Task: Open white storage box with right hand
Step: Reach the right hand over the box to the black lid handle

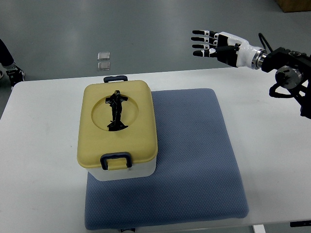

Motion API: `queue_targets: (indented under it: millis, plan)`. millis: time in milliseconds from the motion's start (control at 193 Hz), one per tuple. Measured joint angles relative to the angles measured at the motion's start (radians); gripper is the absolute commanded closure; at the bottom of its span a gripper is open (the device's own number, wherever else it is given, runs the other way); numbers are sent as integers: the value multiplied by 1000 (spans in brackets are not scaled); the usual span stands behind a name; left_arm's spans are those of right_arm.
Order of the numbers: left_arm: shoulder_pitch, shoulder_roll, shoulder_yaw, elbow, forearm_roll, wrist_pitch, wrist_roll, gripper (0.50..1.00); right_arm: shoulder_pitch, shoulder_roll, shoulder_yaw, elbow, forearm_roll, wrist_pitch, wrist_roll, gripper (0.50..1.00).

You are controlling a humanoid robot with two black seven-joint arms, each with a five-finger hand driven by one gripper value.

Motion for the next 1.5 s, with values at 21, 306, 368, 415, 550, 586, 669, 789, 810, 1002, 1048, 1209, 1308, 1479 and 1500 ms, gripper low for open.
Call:
queue_targets:
  millis: [21, 306, 368, 415, 550, 586, 669, 789, 810, 1002, 1048, 1209, 1308, 1479, 1500]
  plan:
    - [0, 0, 0, 0, 0, 0, 0, 500, 7, -4, 0, 1, -13, 2, 7, 572]
    - [0, 0, 1, 0, 0, 0, 0, 500, 100, -70, 0, 117, -252, 18, 64, 574]
    - [0, 0, 1, 0, 0, 0, 0, 500, 109, -74, 1, 166, -318, 12, 82, 574]
    - [0, 0, 1, 0, 0, 0, 0, 500, 118, -79, 1, 201, -372, 7, 96, 574]
    - [0, 0, 1, 0, 0, 0, 0, 500, 156, -103, 2, 282, -496, 1, 127, 574]
    - [0, 0, 1, 0, 0, 0, 0, 500, 170, -107, 2, 305, -534, 2, 135, 574]
    - [0, 0, 1, 0, 0, 0, 0, 500, 198, -111, 2, 354, -629, 6, 155, 574]
    - [0, 0, 1, 0, 0, 0, 0, 500, 241, -115, -2, 438, -801, 11, 193, 574]
    - [0, 0, 1, 0, 0, 0, 0, 500, 247, -115, -3, 452, -831, 11, 199, 574]
    - [0, 0, 1, 0, 0, 0, 0, 500, 296, -88, -15, 536, -1046, 12, 232, 574]
    - [0, 0, 1, 0, 0, 0, 0, 500, 307, -64, -17, 540, -1071, 12, 235, 574]
    - [0, 0, 1, 0, 0, 0, 0, 500, 378, 44, -82, 544, -1149, 12, 240, 574]
    - [0, 0, 1, 0, 0, 0, 0, 500, 430, 80, -145, 544, -1173, 10, 243, 574]
    - [0, 0, 1, 0, 0, 0, 0, 500, 502, 141, -223, 543, -1192, 9, 243, 574]
    - [0, 0, 1, 0, 0, 0, 0, 500, 509, 146, -232, 543, -1200, 8, 243, 574]
